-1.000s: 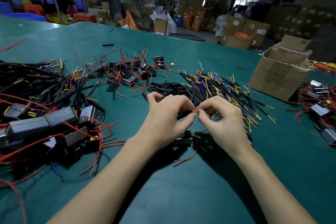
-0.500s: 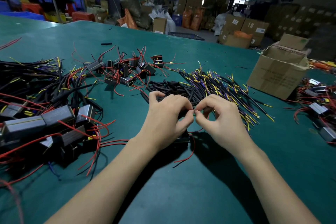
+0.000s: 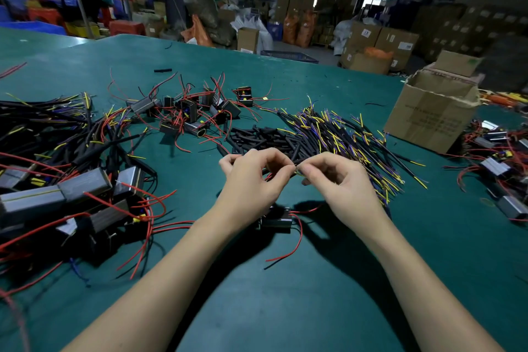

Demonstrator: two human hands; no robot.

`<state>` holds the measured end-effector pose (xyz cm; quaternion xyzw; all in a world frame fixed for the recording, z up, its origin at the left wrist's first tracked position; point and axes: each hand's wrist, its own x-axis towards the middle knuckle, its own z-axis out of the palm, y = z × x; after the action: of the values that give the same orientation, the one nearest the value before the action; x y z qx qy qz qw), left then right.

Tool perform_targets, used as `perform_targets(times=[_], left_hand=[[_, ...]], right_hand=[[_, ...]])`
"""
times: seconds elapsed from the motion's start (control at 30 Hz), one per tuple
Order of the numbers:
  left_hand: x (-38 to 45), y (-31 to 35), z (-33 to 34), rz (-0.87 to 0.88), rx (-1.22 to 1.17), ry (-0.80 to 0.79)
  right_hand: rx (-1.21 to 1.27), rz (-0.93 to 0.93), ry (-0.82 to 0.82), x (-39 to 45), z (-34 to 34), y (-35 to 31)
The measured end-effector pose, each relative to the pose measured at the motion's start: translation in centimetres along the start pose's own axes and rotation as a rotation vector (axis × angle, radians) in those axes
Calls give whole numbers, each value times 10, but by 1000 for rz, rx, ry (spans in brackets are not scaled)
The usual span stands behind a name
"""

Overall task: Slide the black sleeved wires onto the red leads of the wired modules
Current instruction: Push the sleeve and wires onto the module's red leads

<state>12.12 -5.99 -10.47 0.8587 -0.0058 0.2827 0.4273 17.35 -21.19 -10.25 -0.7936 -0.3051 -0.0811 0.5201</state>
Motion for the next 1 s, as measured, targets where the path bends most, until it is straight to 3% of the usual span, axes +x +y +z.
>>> perform_targets(times=[0.13, 0.27, 0.4, 0.63, 0.77, 1.0], left_hand=[[-1, -3, -2, 204, 103, 6], [1, -5, -3, 287, 171, 5], [2, -6, -4, 263, 131, -20], [8, -4, -8, -1, -93, -160], [9, -1, -11, -105, -158, -219], [3, 0, -8, 47, -70, -120]], right_hand=[[178, 137, -74, 3, -4, 1], [165, 142, -94, 5, -5, 2], [-182, -122, -50, 3, -4, 0], [-728, -556, -45, 4, 2, -2], [-471, -367, -54, 2, 7, 0], [-54, -15, -92, 3, -4, 7]])
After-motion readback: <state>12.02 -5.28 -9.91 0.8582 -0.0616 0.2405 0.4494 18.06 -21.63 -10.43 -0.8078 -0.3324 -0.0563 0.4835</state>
